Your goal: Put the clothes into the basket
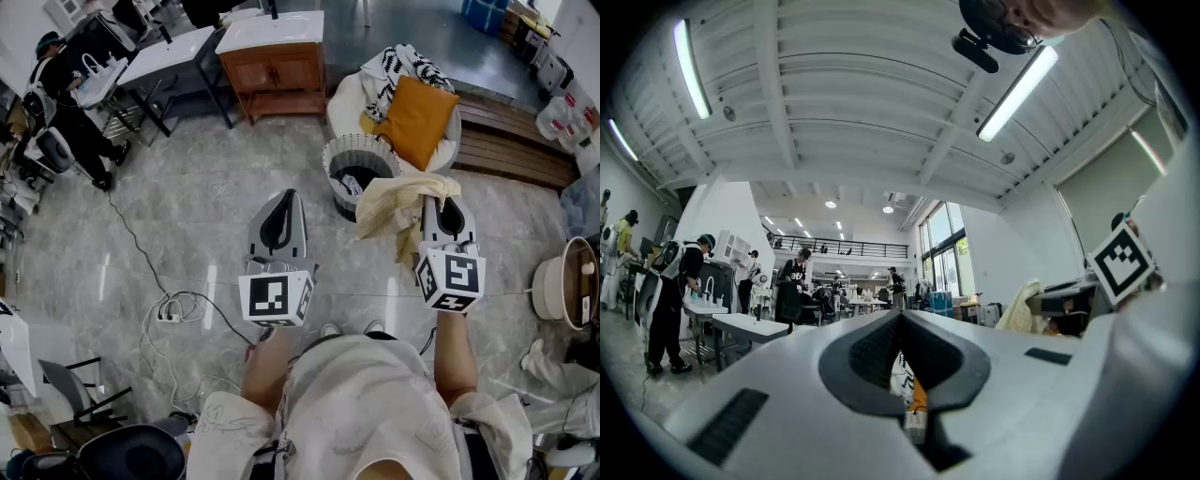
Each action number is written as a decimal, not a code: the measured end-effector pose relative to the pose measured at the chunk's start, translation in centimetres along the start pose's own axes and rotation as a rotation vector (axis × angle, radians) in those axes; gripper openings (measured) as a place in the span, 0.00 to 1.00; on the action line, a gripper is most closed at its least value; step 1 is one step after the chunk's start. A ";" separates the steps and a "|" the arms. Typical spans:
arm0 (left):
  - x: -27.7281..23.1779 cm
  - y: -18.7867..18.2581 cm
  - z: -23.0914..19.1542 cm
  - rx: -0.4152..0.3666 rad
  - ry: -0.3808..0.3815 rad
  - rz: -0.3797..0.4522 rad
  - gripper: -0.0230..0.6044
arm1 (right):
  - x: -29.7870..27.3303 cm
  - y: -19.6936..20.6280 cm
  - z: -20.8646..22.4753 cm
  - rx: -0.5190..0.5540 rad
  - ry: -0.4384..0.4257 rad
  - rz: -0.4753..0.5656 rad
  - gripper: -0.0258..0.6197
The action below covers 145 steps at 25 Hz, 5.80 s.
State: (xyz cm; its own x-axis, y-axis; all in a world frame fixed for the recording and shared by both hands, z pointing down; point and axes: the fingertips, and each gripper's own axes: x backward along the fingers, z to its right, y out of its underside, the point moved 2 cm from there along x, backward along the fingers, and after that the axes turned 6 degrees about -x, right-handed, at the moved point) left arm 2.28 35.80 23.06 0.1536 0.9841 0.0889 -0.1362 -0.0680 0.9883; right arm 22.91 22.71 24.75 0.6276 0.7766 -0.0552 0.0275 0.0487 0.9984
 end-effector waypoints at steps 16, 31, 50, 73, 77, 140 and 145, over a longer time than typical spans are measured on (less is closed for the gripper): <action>4.4 0.9 -2.6 0.015 0.016 0.000 0.04 | 1.4 1.7 -4.6 -0.049 0.019 -0.034 0.06; -0.2 2.4 -3.3 0.032 0.031 -0.010 0.04 | -2.7 3.6 -3.6 -0.083 0.016 -0.062 0.06; -20.3 5.0 0.2 -0.013 0.007 -0.068 0.04 | -19.8 4.5 7.4 -0.156 -0.045 -0.088 0.06; -35.9 9.3 0.7 0.011 0.043 -0.032 0.04 | -33.2 8.2 12.5 -0.156 -0.074 -0.141 0.06; -39.9 10.3 -1.3 0.009 0.097 -0.015 0.04 | -36.4 8.4 11.5 -0.176 -0.066 -0.148 0.06; -59.4 27.6 -8.9 0.071 0.427 -0.197 0.04 | -50.9 51.7 15.5 -0.654 0.559 -1.108 0.30; -58.9 27.6 -9.2 0.082 0.431 -0.195 0.04 | -50.0 51.3 14.6 -0.655 0.547 -1.096 0.30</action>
State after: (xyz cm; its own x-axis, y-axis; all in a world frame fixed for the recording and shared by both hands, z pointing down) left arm -19.49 -22.50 44.00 -0.2536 0.9569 -0.1415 -0.0647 0.1292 0.9895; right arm 4.27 -22.77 78.82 0.1379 0.2883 -0.9475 -0.1595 0.9507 0.2661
